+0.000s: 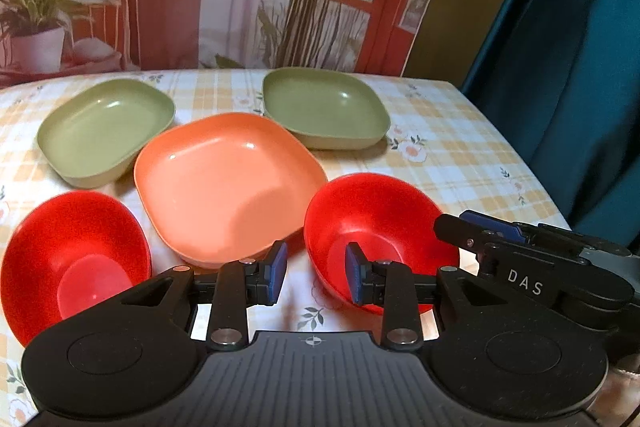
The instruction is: Organize plates and bowls
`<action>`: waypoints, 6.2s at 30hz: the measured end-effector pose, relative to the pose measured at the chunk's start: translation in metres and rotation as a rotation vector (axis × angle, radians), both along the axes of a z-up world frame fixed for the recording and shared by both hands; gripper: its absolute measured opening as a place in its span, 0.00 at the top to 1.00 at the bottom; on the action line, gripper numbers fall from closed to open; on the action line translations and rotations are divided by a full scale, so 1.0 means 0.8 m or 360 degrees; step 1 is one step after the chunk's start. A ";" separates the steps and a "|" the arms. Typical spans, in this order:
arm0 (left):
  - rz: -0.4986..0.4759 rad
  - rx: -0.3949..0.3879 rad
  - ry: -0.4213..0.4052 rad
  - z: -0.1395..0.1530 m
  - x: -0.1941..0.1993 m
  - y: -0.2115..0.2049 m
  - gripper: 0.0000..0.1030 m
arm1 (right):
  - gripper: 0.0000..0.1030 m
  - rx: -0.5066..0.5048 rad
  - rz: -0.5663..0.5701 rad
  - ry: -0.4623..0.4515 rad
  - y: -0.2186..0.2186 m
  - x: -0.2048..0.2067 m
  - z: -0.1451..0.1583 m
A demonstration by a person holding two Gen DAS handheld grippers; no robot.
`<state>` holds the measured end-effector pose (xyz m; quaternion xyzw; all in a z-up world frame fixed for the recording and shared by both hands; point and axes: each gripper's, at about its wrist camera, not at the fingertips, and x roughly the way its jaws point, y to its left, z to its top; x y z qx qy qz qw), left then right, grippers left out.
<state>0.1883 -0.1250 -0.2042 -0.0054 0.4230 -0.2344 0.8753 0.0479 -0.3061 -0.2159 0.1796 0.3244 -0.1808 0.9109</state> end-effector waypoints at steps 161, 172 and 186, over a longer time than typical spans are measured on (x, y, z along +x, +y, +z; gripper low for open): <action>0.0473 0.0005 -0.0092 0.027 -0.012 0.201 0.61 | 0.76 -0.0074 0.0583 0.0056 0.168 0.128 0.038; 0.0469 0.0002 -0.0140 0.048 0.016 0.206 0.61 | 0.76 -0.0091 0.0601 0.0002 0.145 0.148 0.052; 0.0546 -0.0049 -0.0025 0.034 0.132 0.223 0.61 | 0.76 -0.0158 0.0640 0.0064 0.110 0.291 0.044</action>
